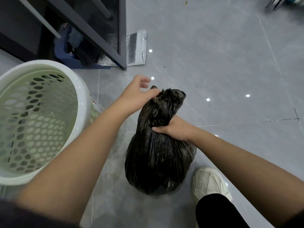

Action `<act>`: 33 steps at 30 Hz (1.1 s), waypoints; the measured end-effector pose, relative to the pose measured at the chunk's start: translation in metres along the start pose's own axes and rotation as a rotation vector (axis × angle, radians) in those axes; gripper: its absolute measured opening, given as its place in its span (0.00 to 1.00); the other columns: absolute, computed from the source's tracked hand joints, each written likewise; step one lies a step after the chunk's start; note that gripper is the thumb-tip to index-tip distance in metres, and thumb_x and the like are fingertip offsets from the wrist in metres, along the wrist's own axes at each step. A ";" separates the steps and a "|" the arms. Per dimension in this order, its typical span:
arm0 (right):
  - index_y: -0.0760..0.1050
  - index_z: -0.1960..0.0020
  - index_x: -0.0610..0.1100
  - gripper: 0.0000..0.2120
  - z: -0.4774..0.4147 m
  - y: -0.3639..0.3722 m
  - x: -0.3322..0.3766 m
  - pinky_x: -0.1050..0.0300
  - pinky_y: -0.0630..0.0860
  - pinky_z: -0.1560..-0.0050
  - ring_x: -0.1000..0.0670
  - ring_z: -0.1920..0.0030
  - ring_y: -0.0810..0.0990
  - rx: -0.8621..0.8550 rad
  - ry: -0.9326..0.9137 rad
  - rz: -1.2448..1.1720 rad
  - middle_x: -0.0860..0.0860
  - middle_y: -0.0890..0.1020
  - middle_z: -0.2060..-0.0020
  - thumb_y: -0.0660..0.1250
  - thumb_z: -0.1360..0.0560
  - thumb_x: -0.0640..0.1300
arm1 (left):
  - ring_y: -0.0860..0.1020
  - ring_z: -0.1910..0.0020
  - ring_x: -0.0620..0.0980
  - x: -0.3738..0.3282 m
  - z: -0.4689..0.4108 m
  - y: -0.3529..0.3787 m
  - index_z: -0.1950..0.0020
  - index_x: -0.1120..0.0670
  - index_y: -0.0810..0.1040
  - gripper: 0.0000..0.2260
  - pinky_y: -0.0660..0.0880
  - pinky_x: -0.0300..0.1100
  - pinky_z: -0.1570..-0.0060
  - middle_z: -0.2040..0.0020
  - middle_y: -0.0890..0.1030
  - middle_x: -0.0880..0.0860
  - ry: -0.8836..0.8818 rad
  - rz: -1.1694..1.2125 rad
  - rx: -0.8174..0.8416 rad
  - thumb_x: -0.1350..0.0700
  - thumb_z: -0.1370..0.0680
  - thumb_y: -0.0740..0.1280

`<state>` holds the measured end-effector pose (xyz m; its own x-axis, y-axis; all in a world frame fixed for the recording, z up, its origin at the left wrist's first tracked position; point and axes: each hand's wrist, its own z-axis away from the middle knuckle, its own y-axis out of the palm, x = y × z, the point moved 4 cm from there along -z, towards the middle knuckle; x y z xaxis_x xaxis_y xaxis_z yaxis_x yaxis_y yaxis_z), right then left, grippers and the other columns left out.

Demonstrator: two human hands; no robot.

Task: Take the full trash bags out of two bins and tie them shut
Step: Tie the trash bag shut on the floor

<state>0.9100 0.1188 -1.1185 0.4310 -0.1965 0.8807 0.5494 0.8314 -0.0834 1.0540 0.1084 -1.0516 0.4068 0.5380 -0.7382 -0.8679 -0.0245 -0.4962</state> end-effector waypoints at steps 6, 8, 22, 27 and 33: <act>0.75 0.41 0.48 0.10 0.003 -0.002 0.003 0.61 0.72 0.45 0.52 0.45 0.77 0.083 0.038 0.072 0.51 0.79 0.47 0.64 0.21 0.41 | 0.76 0.62 0.42 0.025 0.041 0.002 0.39 0.45 0.70 0.24 0.72 0.39 0.61 0.52 0.76 0.45 0.039 -0.291 0.190 0.47 0.31 0.75; 0.76 0.46 0.45 0.07 0.006 -0.001 0.002 0.56 0.75 0.44 0.48 0.46 0.79 0.121 0.120 0.075 0.49 0.81 0.50 0.63 0.22 0.43 | 0.76 0.70 0.45 0.019 0.028 0.007 0.51 0.55 0.77 0.09 0.74 0.41 0.66 0.60 0.79 0.53 0.055 -0.301 0.199 0.56 0.28 0.73; 0.71 0.34 0.45 0.26 0.007 0.012 0.000 0.59 0.65 0.35 0.50 0.37 0.71 0.019 0.139 0.338 0.50 0.75 0.40 0.63 0.24 0.61 | 0.81 0.65 0.48 0.003 -0.004 0.022 0.51 0.55 0.76 0.04 0.77 0.38 0.67 0.56 0.82 0.56 -0.104 -0.063 0.314 0.57 0.21 0.63; 0.77 0.44 0.42 0.19 0.006 0.004 0.004 0.50 0.71 0.37 0.44 0.42 0.75 0.115 0.213 0.433 0.45 0.80 0.45 0.64 0.25 0.55 | 0.71 0.37 0.48 -0.003 0.042 -0.002 0.31 0.51 0.66 0.23 0.70 0.46 0.38 0.34 0.71 0.49 0.495 -0.490 -0.143 0.62 0.25 0.62; 0.74 0.59 0.46 0.12 -0.002 0.010 0.010 0.41 0.77 0.51 0.42 0.56 0.79 0.240 0.135 0.589 0.44 0.80 0.59 0.62 0.34 0.54 | 0.48 0.22 0.51 0.012 0.062 0.025 0.23 0.47 0.52 0.38 0.49 0.57 0.26 0.22 0.54 0.45 0.938 -1.202 0.217 0.60 0.29 0.65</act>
<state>0.9215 0.1240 -1.1112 0.7059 0.2775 0.6516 0.0247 0.9098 -0.4143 1.0194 0.1667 -1.0450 0.8293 -0.5585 -0.0178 0.1037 0.1852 -0.9772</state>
